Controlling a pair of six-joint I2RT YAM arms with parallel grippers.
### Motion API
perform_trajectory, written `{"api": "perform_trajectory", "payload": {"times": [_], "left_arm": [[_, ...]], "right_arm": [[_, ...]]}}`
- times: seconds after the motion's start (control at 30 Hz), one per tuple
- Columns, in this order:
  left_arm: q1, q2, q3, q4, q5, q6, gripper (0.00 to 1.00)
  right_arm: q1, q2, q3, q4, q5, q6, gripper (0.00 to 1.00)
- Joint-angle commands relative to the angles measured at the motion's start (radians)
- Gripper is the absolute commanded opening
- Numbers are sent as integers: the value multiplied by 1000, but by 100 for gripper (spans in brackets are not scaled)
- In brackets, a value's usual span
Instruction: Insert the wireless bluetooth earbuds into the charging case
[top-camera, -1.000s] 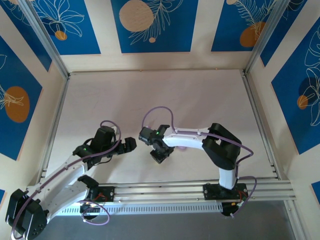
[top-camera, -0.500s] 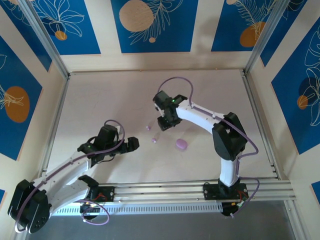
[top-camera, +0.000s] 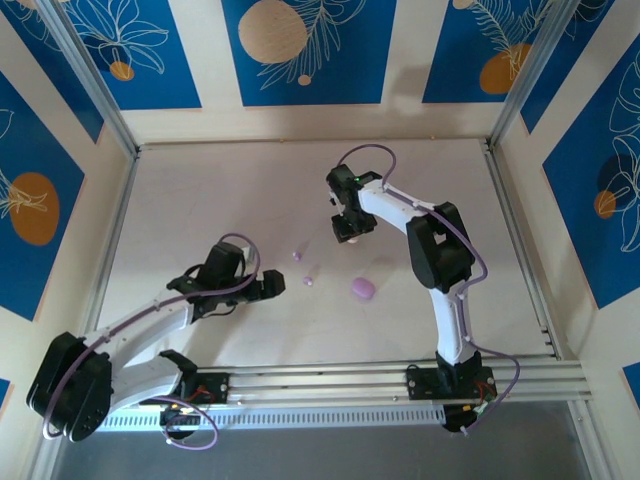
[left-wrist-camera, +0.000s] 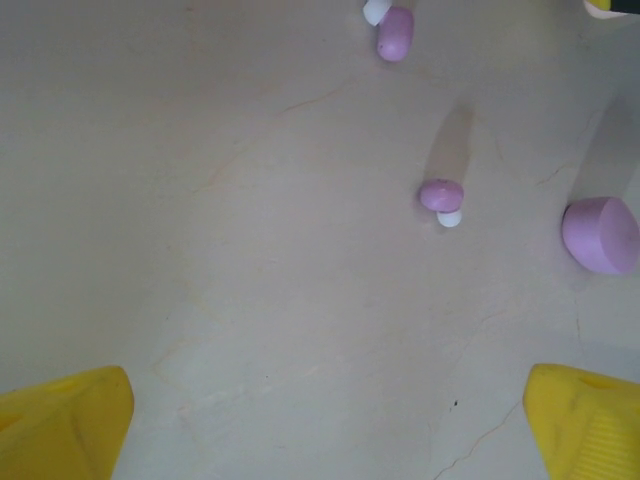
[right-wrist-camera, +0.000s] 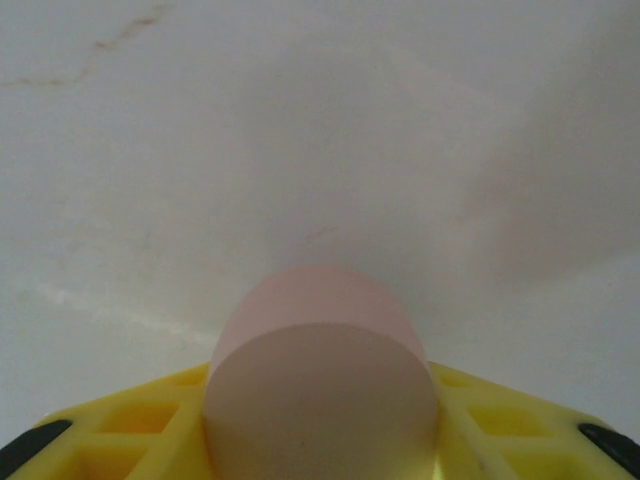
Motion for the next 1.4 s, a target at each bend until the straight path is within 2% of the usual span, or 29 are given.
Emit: {"api": "perform_trajectory", "payload": {"times": [0.0, 0.3, 0.47, 0.7, 0.83, 1.0, 1.23, 1.37], "left_arm": [[12, 13, 27, 28, 28, 28, 100], [13, 11, 13, 40, 30, 20, 100], [12, 6, 22, 25, 25, 26, 100], [12, -13, 29, 23, 22, 23, 100], [12, -67, 34, 24, 9, 22, 100], [3, -122, 59, 22, 20, 7, 100], [-75, -202, 75, 48, -32, 10, 100], [-156, -254, 67, 96, -97, 39, 100]], "right_arm": [[-8, 19, 43, -34, -15, -29, 48], [-15, 59, 44, -30, -23, -25, 49], [-15, 57, 44, -35, -35, -22, 53], [-13, -14, 45, -61, -55, 1, 66], [-12, -106, -5, -62, -65, 38, 79], [2, -275, -170, -10, -88, 68, 89], [31, -563, -459, 89, -156, 150, 100], [86, -749, -616, 157, -188, 206, 99]]}}
